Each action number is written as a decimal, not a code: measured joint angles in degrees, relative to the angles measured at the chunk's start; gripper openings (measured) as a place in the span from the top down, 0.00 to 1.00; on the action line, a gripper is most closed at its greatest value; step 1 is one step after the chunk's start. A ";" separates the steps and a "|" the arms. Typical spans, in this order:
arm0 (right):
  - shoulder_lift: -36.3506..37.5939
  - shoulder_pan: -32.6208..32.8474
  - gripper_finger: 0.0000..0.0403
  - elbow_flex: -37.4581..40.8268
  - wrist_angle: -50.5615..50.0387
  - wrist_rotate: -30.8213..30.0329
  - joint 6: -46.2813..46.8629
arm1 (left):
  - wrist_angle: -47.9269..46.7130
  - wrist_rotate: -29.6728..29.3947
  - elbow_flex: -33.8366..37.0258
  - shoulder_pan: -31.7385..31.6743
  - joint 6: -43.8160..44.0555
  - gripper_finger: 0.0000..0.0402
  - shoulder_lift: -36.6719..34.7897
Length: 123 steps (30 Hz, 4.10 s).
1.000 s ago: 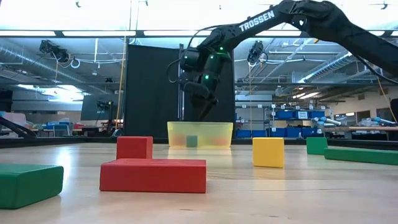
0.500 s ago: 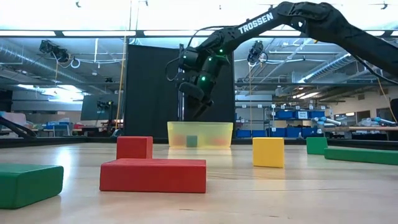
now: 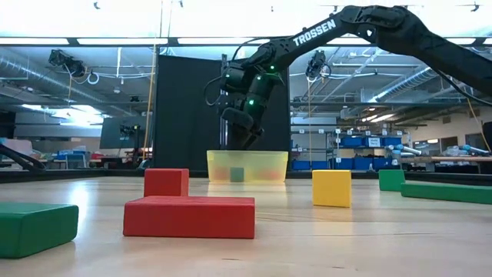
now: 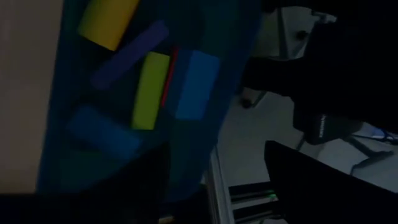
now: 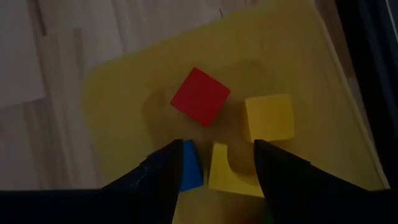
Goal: Sort blocks by size
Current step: Put the yellow arch into the blue bin
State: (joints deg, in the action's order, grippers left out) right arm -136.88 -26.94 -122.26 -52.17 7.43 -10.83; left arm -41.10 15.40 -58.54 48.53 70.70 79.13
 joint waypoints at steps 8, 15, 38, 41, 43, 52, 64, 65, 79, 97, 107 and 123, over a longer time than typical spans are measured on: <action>-1.92 -0.63 0.49 0.44 -0.53 -0.31 -2.74 | 3.75 -0.24 -0.02 -0.02 4.86 0.29 0.00; -1.86 -1.01 0.51 0.44 0.28 -1.62 -3.25 | 6.20 -0.34 -0.04 -0.02 8.64 0.30 -0.02; -1.77 -1.00 0.74 6.51 1.43 -2.89 -3.43 | 5.83 -0.37 -0.04 -0.02 9.13 0.30 -0.02; -1.77 -0.67 0.78 5.89 0.10 -5.20 -5.16 | 5.68 -0.37 -0.04 -0.02 9.09 0.30 -0.02; -1.79 -0.54 0.80 5.44 -0.52 -5.70 -6.12 | 5.38 -0.37 -0.04 -0.02 9.09 0.30 -0.04; -0.37 -0.89 0.97 2.87 0.04 -4.84 -6.30 | 4.47 -1.22 -0.04 -0.02 9.05 0.30 -0.07; -0.04 -0.39 0.99 -12.39 -6.35 -1.09 -2.90 | 3.91 -1.40 -0.04 -0.02 9.67 0.30 -0.07; -0.04 -0.80 0.99 -12.86 -7.04 -0.31 -1.91 | 3.95 -1.65 -0.04 -0.02 9.97 0.30 -0.07; -0.11 -5.80 0.62 -10.02 -16.54 3.12 2.29 | 3.84 -6.95 -0.04 -0.04 10.34 0.30 -0.07; -0.64 -4.15 0.47 -0.09 -6.45 -1.19 3.17 | 3.98 -6.93 -0.04 -0.04 10.98 0.30 -0.07; -0.90 -4.19 0.49 4.07 -4.21 -2.00 3.34 | 4.06 -6.88 -0.04 -0.04 12.43 0.30 -0.07; -0.83 -2.46 0.68 6.40 -3.16 -0.25 3.20 | 4.00 -6.82 -0.04 -0.04 12.33 0.30 -0.07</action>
State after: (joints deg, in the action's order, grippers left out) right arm -137.71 -29.40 -115.85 -55.33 7.18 -7.62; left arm -37.10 8.58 -58.59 48.49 83.03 79.07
